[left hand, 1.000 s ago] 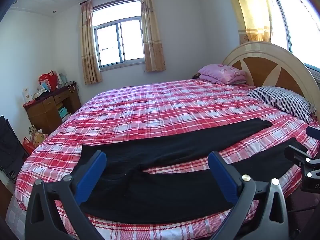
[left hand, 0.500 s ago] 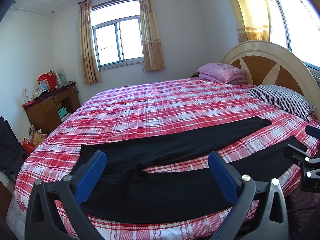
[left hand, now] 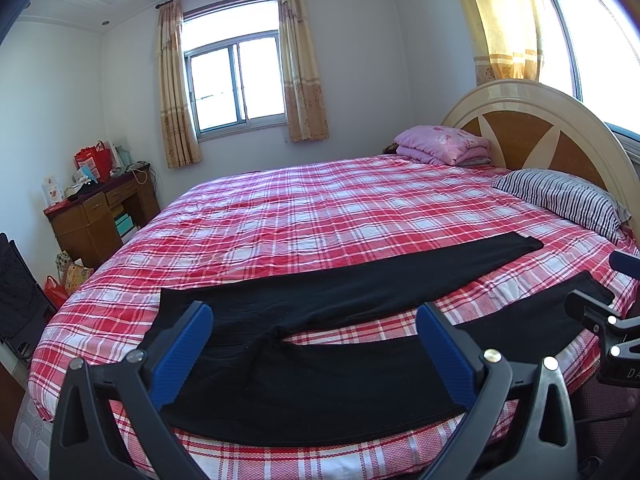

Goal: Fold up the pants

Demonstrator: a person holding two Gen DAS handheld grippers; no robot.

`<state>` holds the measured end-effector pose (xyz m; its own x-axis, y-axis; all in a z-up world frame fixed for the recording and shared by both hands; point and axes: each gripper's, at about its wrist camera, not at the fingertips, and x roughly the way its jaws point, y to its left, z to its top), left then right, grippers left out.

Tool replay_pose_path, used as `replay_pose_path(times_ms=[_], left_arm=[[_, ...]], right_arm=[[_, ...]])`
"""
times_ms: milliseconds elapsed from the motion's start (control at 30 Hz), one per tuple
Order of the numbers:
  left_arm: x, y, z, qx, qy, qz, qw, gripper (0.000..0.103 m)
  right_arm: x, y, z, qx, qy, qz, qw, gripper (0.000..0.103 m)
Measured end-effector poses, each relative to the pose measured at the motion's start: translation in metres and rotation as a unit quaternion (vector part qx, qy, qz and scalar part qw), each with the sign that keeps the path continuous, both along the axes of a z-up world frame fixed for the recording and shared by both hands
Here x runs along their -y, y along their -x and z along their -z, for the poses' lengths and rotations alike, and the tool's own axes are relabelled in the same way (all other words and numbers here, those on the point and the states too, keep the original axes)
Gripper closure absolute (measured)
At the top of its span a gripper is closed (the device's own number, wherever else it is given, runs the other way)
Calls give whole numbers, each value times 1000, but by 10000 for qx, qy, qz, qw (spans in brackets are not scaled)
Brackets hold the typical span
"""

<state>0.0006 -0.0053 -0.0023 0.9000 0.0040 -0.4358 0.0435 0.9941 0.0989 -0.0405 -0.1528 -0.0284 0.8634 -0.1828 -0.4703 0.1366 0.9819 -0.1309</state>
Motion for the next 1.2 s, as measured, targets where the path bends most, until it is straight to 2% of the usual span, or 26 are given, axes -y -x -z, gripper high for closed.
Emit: replay_pose_path(times_ms=[1200], left_arm=[[1, -1, 5, -59, -6, -2, 10000, 0]], right_arm=[[0, -1, 2, -59, -1, -15, 10000, 1]])
